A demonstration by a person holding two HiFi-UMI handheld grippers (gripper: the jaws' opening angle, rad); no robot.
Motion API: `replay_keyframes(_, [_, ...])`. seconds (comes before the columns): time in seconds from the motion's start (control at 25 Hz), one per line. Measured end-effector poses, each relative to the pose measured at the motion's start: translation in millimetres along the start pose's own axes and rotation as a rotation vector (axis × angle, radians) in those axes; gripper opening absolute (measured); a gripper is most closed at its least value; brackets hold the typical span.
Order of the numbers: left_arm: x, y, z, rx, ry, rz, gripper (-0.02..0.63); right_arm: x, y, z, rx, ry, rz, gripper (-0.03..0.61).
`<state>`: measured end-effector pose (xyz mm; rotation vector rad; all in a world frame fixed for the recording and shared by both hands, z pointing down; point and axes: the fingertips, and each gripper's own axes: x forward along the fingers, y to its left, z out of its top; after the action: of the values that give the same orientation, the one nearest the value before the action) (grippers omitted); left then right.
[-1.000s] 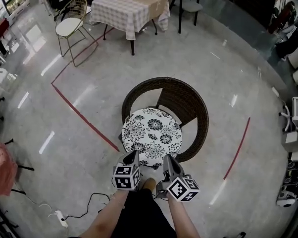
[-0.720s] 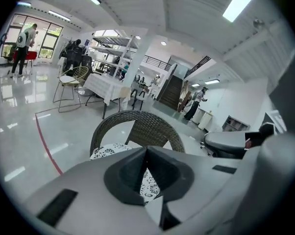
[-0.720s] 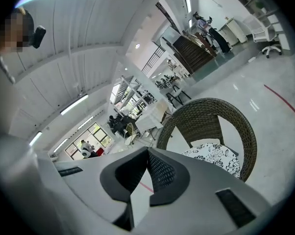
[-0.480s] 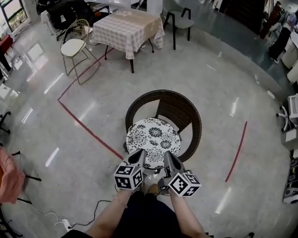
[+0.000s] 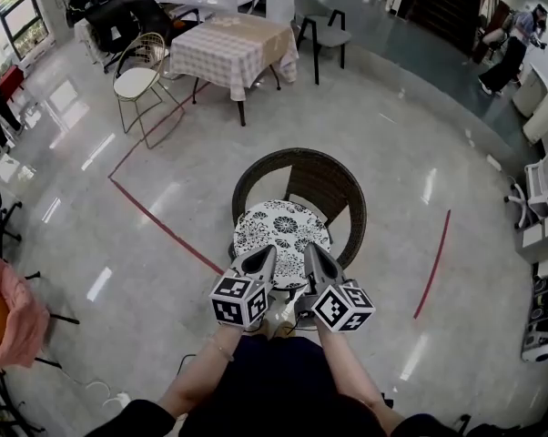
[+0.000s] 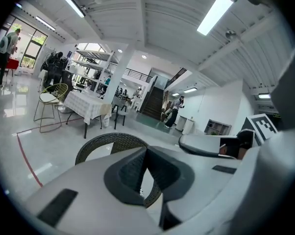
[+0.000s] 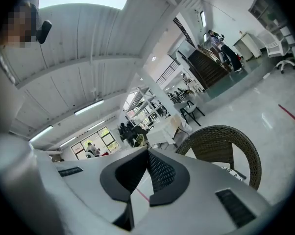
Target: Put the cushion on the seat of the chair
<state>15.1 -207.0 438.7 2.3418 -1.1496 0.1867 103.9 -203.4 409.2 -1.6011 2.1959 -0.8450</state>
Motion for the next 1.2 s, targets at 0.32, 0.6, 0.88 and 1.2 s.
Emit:
replay_keyframes(0.32, [-18, -24, 13, 0.082, -0.094, -0.019, 0.003, -17, 18, 18, -0.17, -0.087, 0.051, 0.024])
replay_keyframes(0.6, [-19, -16, 12, 0.062, -0.103, -0.012, 0.002, -22, 22, 12, -0.247, -0.085, 0.035, 0.023])
replay_keyframes(0.88, [-18, -18, 4, 0.053, -0.076, -0.014, 0.003, -25, 25, 5, -0.255, -0.053, 0.04, 0.023])
replay_keyframes(1.2, [-20, -5, -7, 0.011, -0.051, 0.012, 0.003, -24, 21, -1, -0.244, -0.037, 0.027, 0.023])
